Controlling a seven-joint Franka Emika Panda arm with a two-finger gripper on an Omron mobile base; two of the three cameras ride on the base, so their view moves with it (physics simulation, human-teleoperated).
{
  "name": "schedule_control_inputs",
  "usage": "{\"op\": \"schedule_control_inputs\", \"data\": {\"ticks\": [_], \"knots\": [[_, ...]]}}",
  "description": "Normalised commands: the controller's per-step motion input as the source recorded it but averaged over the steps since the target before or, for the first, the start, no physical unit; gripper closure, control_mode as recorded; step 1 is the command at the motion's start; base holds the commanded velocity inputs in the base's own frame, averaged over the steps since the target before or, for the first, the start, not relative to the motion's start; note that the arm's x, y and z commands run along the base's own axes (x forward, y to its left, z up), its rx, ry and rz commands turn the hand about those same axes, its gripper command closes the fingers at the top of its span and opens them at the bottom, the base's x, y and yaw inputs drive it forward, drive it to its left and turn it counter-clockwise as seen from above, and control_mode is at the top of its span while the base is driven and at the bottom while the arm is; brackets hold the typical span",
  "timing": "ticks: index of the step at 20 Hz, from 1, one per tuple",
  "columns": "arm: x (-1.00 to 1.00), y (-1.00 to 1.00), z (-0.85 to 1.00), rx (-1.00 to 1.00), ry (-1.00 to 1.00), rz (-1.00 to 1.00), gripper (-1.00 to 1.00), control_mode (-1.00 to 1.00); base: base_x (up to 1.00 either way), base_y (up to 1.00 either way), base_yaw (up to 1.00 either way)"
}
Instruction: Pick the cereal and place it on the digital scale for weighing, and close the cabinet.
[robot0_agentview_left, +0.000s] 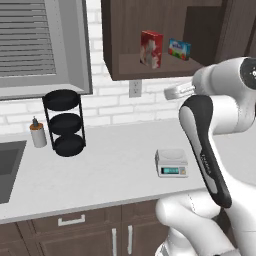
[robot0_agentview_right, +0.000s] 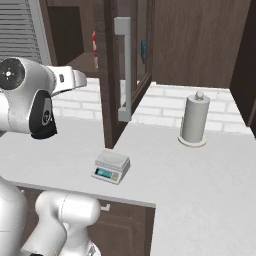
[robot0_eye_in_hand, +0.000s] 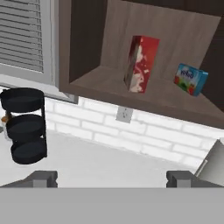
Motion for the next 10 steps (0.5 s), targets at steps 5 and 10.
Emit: {"op": "schedule_control_inputs", "data": {"ticks": [5,10], "knots": [[0.0,-0.01,0.4,0.0,-0.23,0.0,-1.0,-1.0,0.0,0.0,0.0],[-0.03,-0.02,0.15,0.08,-0.14,0.0,-1.0,-1.0,0.0,0.0,0.0]]}}
